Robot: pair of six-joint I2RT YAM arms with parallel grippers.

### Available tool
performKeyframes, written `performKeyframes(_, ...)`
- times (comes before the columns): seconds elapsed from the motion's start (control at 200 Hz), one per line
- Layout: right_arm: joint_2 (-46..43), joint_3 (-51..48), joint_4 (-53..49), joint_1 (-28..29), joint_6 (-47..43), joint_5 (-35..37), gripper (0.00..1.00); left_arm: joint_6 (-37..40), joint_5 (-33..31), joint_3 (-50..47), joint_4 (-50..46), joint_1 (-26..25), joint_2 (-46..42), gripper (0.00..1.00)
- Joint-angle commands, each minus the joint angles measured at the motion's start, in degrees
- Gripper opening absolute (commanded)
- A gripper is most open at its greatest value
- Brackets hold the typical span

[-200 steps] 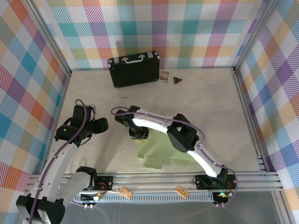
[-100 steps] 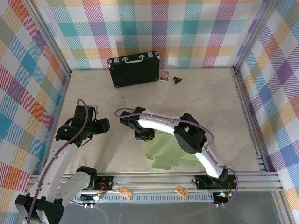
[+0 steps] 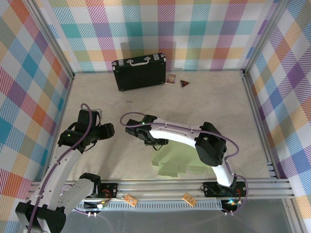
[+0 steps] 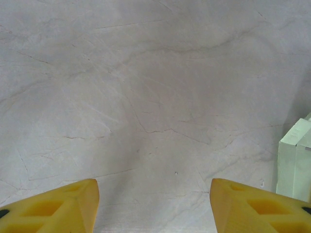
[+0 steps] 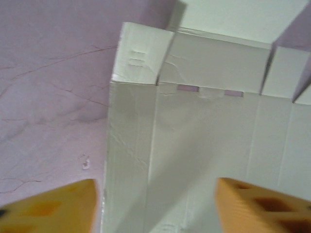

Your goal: Fold the paper box

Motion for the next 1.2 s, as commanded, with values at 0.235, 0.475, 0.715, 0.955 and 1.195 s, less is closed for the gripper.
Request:
performKeyframes(0.235,6.9,8.3,-4.3,-0.5,2.1,-3.0,0.62,0.8,-0.3,-0.5,0.8,-0.6,-1.0,0.61)
performKeyframes(0.475,15.2,14.8,-6.6,0.0,2.2,-4.8,0.64,0.8,0.0,-0.6,0.9,-0.6,-1.1,0.62)
performKeyframes(0.715,18.6,16.3,-8.1,0.0,2.7,-5.3,0.56,0.8,0.5,-0.6,0.9,-0.7,-1.0,0.61)
performKeyframes(0.955,18.5,15.3,-10.6,0.0,4.2,-4.3,0.53,0.9,0.7,-0.6,1.0,-0.9,-1.0,0.61)
performKeyframes(1.195,16.6,12.0,-10.4,-0.1,5.3,-3.4,0.48,0.9,0.9,-0.6,1.0,-1.1,-0.9,0.61)
